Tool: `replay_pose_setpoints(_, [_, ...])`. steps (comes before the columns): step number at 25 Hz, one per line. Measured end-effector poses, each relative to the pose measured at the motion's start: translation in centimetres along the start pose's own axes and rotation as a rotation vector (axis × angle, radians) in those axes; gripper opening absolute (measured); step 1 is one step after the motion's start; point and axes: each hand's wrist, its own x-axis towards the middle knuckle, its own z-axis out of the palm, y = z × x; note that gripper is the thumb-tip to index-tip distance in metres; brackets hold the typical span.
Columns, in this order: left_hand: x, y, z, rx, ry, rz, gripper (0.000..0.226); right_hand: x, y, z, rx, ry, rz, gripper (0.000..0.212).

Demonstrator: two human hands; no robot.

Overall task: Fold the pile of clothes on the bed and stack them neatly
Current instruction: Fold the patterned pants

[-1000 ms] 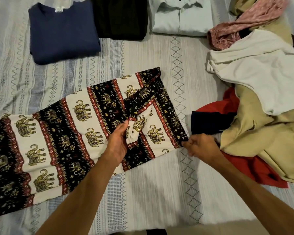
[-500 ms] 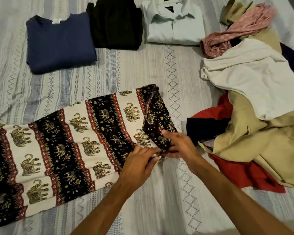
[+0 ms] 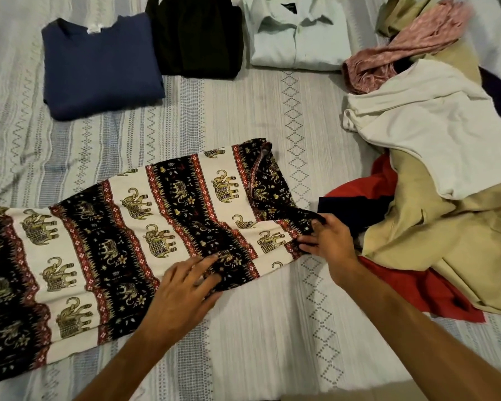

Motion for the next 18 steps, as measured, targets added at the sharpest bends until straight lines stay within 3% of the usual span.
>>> replay_pose_setpoints(2, [-0.9,-0.2,0.1,0.010,0.035,-0.031,0.040,0.1,-1.3,0.2,0.002,-0.045,0.111,0.021])
replay_pose_setpoints(5, [-1.1,-0.2,-0.1,-0.054,0.058,-0.112,0.040,0.2,-1.9,0.0,-0.285,-0.158,-0.009,0.037])
replay_pose_setpoints(7, [-1.0,0.0,-0.6,-0.149,0.072,-0.128,0.036,0.2,-1.9,-0.2,-0.360,-0.155,-0.084,0.023])
replay_pose_setpoints(10, [-0.6,0.1,-1.5,-0.255,0.047,-0.200,0.030,0.1,-2.0,-1.0,-0.141,-0.116,-0.073,0.011])
replay_pose_setpoints(15, [1.4,1.1,-2.0,-0.004,-0.003,-0.210,0.046,-0.4,-1.5,-1.7,0.180,-0.099,0.138,0.020])
replay_pose_setpoints(18, [3.2,2.8,-2.2,0.051,0.039,-0.190,0.042,-0.8,-2.3,-1.4,0.360,-0.127,0.163,0.022])
